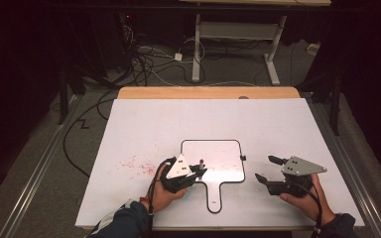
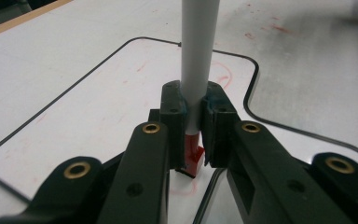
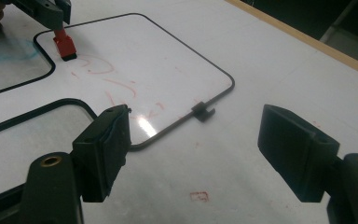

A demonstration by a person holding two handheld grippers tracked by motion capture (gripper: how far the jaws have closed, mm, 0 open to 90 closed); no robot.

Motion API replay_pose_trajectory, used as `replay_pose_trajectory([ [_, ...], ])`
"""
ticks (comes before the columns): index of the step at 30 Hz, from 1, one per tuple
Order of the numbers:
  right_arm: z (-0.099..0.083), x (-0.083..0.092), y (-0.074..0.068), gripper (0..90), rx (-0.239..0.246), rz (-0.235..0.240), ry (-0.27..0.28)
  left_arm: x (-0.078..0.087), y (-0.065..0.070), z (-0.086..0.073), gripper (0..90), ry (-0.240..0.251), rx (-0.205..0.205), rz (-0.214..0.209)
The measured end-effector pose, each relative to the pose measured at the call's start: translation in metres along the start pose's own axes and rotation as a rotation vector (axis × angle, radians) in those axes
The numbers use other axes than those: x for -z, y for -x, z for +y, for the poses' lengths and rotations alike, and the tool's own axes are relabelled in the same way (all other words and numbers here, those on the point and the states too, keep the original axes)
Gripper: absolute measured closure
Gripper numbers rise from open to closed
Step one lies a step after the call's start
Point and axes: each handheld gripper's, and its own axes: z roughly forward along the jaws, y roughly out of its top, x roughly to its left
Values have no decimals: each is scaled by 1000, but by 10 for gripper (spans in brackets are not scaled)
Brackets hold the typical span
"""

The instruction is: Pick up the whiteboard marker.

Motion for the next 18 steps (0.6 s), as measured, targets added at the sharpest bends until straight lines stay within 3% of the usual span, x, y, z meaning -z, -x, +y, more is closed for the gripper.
replay_pose_trajectory([
  [9, 1, -1, 0, 259, 4, -1, -4, 9, -4, -7, 788, 12, 35, 4],
  [13, 1, -1, 0, 259, 6, -3, -7, -5, 4, 2, 789, 11, 21, -22],
  [15, 1, -1, 0, 259, 8, -3, -9, -15, 9, 9, 789, 11, -4, -28],
  [18, 1, -1, -1, 259, 9, 0, -9, -29, 12, 17, 789, 6, -2, -47],
])
